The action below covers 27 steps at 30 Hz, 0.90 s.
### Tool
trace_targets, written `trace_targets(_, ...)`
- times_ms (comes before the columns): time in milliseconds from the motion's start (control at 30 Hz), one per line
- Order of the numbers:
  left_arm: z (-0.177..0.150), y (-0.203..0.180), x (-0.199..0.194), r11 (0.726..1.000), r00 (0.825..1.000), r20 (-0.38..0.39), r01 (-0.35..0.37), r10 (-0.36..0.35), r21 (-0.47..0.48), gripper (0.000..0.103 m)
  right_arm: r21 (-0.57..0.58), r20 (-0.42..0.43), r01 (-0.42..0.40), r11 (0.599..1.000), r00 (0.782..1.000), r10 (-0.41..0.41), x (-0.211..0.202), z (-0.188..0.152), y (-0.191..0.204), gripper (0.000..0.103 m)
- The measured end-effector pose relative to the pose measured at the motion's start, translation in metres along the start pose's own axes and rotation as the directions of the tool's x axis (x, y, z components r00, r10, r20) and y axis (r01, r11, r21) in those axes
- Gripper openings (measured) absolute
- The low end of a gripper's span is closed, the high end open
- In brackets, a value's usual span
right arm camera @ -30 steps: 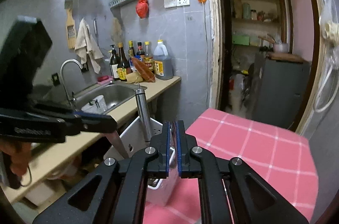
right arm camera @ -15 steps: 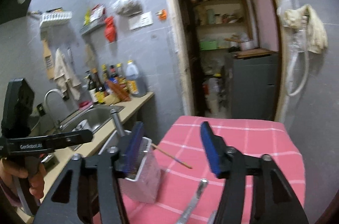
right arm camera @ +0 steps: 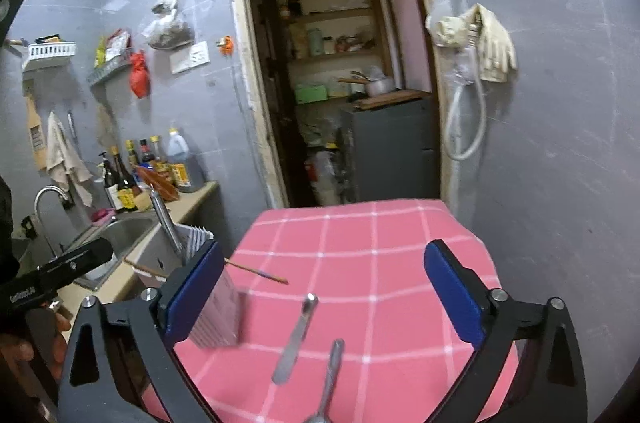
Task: Organize utensils
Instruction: 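Move the right gripper to the silver spoon while the left moves to the steel knife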
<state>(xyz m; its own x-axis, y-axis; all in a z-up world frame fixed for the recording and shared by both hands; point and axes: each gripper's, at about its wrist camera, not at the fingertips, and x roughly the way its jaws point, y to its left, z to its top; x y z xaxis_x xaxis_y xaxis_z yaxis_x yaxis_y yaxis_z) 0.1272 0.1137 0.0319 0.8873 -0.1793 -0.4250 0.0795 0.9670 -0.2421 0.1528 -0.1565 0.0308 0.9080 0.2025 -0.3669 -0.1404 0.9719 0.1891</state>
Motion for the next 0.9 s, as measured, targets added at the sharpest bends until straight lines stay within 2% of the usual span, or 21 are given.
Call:
trace_targets(167,-0.023,-0.003,0.002,0.999,0.998,-0.059,0.033,-0.031,0.039,0.102,0.010,-0.034,0.056,0.998,0.998,-0.056,-0.015,-0.025,-0.006,0.101)
trace_targets(400,-0.058,-0.003,0.015,0.997,0.977,-0.206,0.062,-0.052,0.041,0.102,0.023,-0.178,0.114,0.993,0.978,-0.108,-0.018,-0.071,-0.019,0.101)
trace_targets(633,-0.089,-0.003,0.041,0.996,0.932,-0.353,0.092,-0.085,0.001,0.102,0.034,-0.339,0.101,0.994,0.937,-0.083,-0.002,-0.120,-0.028,0.101)
trace_targets(800,-0.109,0.001,0.058,0.997,0.905,-0.417,0.073,-0.082,-0.037,0.102,0.022,-0.434,0.053,0.998,0.900,-0.038,0.016,-0.144,-0.024,0.101)
trace_targets(900,-0.114,0.002,0.065,0.996,0.899,-0.430,0.070,-0.084,-0.048,0.102,0.022,-0.479,0.019,1.000,0.878,-0.006,0.029,-0.152,-0.022,0.095)
